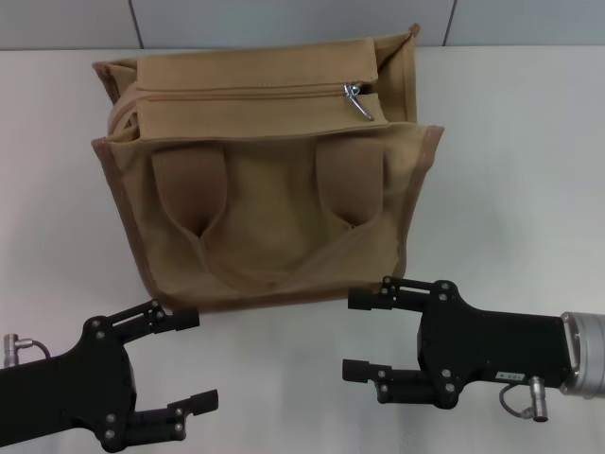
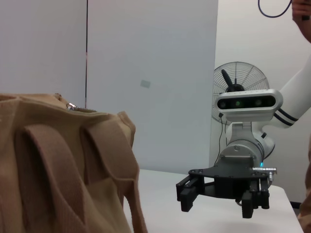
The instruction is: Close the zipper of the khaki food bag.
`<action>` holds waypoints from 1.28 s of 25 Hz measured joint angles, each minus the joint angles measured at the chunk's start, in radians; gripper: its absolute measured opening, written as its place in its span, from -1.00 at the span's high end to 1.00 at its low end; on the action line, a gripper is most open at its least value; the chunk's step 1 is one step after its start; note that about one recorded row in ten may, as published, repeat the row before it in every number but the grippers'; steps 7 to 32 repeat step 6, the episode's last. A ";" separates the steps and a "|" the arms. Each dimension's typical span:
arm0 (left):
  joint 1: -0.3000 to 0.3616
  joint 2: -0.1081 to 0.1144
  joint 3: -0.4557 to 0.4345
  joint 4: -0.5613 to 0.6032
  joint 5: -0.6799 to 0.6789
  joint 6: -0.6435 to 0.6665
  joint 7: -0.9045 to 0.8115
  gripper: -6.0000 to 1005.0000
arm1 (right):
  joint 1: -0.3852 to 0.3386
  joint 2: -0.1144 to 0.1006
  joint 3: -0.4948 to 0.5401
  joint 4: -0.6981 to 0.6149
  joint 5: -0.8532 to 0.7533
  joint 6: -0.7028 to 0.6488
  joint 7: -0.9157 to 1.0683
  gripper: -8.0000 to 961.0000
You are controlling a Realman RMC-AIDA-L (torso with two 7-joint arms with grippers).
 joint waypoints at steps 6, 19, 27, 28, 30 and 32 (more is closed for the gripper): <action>0.001 -0.002 0.001 -0.001 0.000 -0.006 0.006 -0.63 | 0.014 0.001 0.000 0.020 0.001 0.008 0.000 -0.50; 0.001 -0.002 0.001 -0.001 0.000 -0.006 0.006 -0.63 | 0.014 0.001 0.000 0.020 0.001 0.008 0.000 -0.50; 0.001 -0.002 0.001 -0.001 0.000 -0.006 0.006 -0.63 | 0.014 0.001 0.000 0.020 0.001 0.008 0.000 -0.50; 0.001 -0.002 0.001 -0.001 0.000 -0.006 0.006 -0.63 | 0.014 0.001 0.000 0.020 0.001 0.008 0.000 -0.50; 0.001 -0.002 0.001 -0.001 0.000 -0.006 0.006 -0.63 | 0.014 0.001 0.000 0.020 0.001 0.008 0.000 -0.50; 0.001 -0.002 0.001 -0.001 0.000 -0.006 0.006 -0.63 | 0.014 0.001 0.000 0.020 0.001 0.008 0.000 -0.50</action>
